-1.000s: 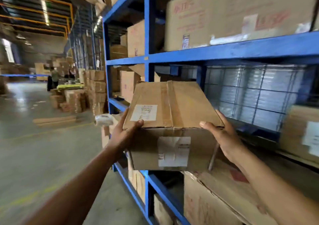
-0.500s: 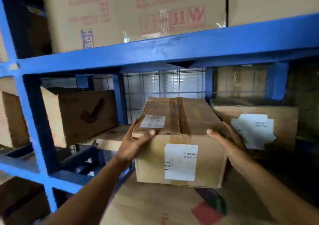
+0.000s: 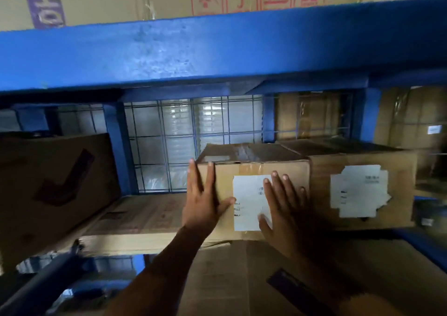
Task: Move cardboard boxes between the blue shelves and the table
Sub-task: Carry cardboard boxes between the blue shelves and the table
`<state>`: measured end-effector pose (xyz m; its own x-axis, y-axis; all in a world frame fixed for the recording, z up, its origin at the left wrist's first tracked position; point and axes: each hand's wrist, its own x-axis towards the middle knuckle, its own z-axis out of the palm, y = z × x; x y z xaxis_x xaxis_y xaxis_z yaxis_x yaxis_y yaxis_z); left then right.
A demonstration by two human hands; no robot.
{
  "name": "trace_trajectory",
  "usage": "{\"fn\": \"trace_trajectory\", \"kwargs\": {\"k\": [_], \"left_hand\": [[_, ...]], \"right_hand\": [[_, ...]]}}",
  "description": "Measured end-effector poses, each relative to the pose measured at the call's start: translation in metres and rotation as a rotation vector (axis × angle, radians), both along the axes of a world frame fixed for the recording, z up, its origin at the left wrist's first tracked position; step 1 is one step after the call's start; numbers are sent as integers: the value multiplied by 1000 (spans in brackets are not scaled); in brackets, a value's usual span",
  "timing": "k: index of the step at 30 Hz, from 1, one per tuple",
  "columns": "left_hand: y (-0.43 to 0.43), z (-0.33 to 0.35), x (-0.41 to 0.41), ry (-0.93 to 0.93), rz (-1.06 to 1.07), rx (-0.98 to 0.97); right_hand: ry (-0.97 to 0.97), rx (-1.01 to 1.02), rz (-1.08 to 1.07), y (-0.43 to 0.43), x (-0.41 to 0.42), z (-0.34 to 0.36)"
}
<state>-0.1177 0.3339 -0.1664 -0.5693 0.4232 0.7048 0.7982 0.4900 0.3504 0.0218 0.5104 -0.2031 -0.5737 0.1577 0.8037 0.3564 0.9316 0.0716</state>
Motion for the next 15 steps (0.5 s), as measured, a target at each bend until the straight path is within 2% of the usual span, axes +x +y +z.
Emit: {"fn": "trace_trajectory", "kwargs": {"k": [3, 8, 12, 15], "left_hand": [[14, -20, -27, 31, 32, -162], [13, -19, -40, 26, 6, -255], [-7, -9, -28, -10, -44, -223], [-29, 1, -14, -25, -61, -145]], "right_hand": [[-148, -68, -66, 19, -20, 0], [-213, 12, 8, 40, -27, -2], [-77, -63, -18, 21, -20, 17], [25, -168, 158, 3, -16, 40]]}}
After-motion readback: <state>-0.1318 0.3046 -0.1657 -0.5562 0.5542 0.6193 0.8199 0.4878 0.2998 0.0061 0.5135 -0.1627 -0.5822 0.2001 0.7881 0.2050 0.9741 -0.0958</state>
